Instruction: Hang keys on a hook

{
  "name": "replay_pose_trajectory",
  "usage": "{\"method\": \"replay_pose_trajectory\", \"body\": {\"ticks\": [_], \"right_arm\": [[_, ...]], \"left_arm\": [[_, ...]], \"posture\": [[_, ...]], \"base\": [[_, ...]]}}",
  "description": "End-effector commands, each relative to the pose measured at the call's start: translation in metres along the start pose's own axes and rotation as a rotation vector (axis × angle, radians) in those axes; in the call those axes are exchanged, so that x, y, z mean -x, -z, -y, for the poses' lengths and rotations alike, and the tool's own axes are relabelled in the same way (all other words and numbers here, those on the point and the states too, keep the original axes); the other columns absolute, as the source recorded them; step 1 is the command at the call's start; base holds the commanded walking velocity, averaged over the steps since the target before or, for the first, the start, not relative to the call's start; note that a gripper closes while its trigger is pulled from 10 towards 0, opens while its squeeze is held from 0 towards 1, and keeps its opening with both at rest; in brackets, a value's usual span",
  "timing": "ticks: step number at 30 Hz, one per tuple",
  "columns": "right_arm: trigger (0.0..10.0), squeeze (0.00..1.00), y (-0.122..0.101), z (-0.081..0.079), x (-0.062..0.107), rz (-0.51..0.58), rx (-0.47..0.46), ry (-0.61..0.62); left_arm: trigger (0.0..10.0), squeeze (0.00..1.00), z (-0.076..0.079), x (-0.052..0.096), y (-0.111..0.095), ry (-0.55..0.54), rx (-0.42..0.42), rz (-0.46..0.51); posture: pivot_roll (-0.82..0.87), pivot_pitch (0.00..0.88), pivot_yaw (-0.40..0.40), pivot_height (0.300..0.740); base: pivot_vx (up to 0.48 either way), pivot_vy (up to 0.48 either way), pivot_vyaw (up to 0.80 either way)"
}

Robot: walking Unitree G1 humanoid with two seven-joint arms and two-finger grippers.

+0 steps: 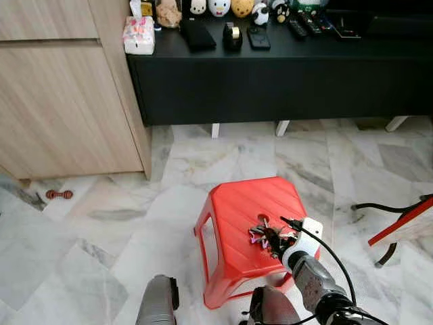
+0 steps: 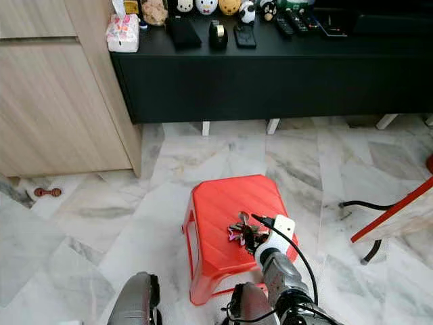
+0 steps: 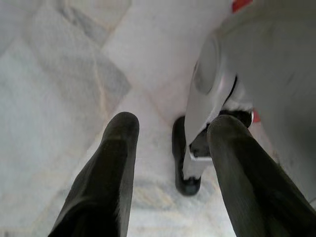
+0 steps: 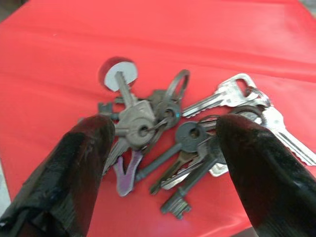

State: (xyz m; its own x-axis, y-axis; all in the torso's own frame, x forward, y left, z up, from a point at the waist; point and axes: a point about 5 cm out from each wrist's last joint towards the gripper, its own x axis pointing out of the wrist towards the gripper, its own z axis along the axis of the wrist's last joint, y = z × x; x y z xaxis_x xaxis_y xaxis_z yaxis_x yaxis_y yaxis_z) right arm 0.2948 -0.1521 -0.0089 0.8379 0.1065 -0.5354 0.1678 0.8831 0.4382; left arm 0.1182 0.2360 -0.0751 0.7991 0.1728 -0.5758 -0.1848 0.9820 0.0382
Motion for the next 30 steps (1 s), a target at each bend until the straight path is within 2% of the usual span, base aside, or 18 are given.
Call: {"method": "replay_pose_trajectory", "body": {"ticks": [1,6,16,17,18,19,20,22,25,26,27,28,30], "right_arm": [[10.0,0.00,0.000,0.003,0.001,0.013,-0.029,0.010],[10.0,0.00,-0.008,-0.001,-0.001,0.053,-0.044,-0.005],[10.0,0.00,-0.010,-0.005,-0.002,0.050,-0.022,-0.022],[4.9,0.00,-0.011,-0.005,-0.002,0.052,-0.015,-0.024],[4.9,0.00,-0.011,-0.005,-0.002,0.053,-0.015,-0.025],[0.7,0.00,-0.011,-0.005,-0.002,0.052,-0.016,-0.024],[0.7,0.00,-0.011,-0.005,-0.002,0.052,-0.015,-0.023],[2.6,0.00,-0.010,-0.005,-0.002,0.052,-0.011,-0.020],[2.9,0.00,-0.009,-0.004,-0.002,0.050,0.026,-0.014],[0.8,0.00,-0.009,-0.004,-0.002,0.051,0.021,-0.009],[0.8,0.00,-0.009,-0.004,-0.002,0.052,0.018,-0.008],[0.0,0.00,-0.009,-0.004,-0.002,0.052,0.018,-0.008],[0.0,0.00,-0.009,-0.005,-0.002,0.052,0.019,-0.009]], "left_arm": [[10.0,0.00,0.000,0.009,0.010,-0.005,-0.003,-0.025],[10.0,0.00,0.001,0.013,0.009,-0.003,-0.006,0.004],[10.0,0.00,0.004,0.018,0.006,0.001,-0.011,0.029],[10.0,0.00,0.005,0.019,0.006,0.004,-0.011,0.030],[10.0,0.00,0.005,0.019,0.006,0.004,-0.011,0.030],[10.0,0.00,0.007,0.020,0.006,0.006,-0.011,0.030],[10.0,0.00,0.007,0.020,0.006,0.007,-0.011,0.030],[10.0,0.00,0.009,0.021,0.005,0.009,-0.012,0.031],[10.0,0.00,0.011,0.023,0.005,0.017,-0.022,0.030],[10.0,0.00,0.012,0.024,0.005,0.015,-0.019,0.030],[10.0,0.00,0.013,0.025,0.005,0.014,-0.018,0.030],[10.0,0.00,0.013,0.025,0.005,0.014,-0.017,0.030],[10.0,0.00,0.014,0.026,0.004,0.013,-0.016,0.030]], "posture": [[0.23,0.261,-0.121,0.631],[0.23,0.270,-0.122,0.631],[0.23,0.282,-0.125,0.631],[0.23,0.283,-0.126,0.631],[0.23,0.283,-0.126,0.631],[0.23,0.285,-0.125,0.631],[0.23,0.285,-0.125,0.631],[0.23,0.287,-0.126,0.631],[0.22,0.292,-0.129,0.631],[0.23,0.298,-0.130,0.631],[0.23,0.298,-0.130,0.631],[0.23,0.298,-0.131,0.631],[0.23,0.298,-0.134,0.631]], "base": [[0.000,0.000,0.00],[0.000,0.000,0.00],[0.000,0.000,0.00],[0.000,0.000,0.00],[0.000,0.000,0.00],[0.000,0.000,0.00],[0.000,0.000,0.00],[0.000,0.000,0.00],[0.000,0.000,0.00],[0.000,0.000,0.00],[0.000,0.000,0.00],[0.000,0.000,0.00],[0.000,0.000,0.00]]}}
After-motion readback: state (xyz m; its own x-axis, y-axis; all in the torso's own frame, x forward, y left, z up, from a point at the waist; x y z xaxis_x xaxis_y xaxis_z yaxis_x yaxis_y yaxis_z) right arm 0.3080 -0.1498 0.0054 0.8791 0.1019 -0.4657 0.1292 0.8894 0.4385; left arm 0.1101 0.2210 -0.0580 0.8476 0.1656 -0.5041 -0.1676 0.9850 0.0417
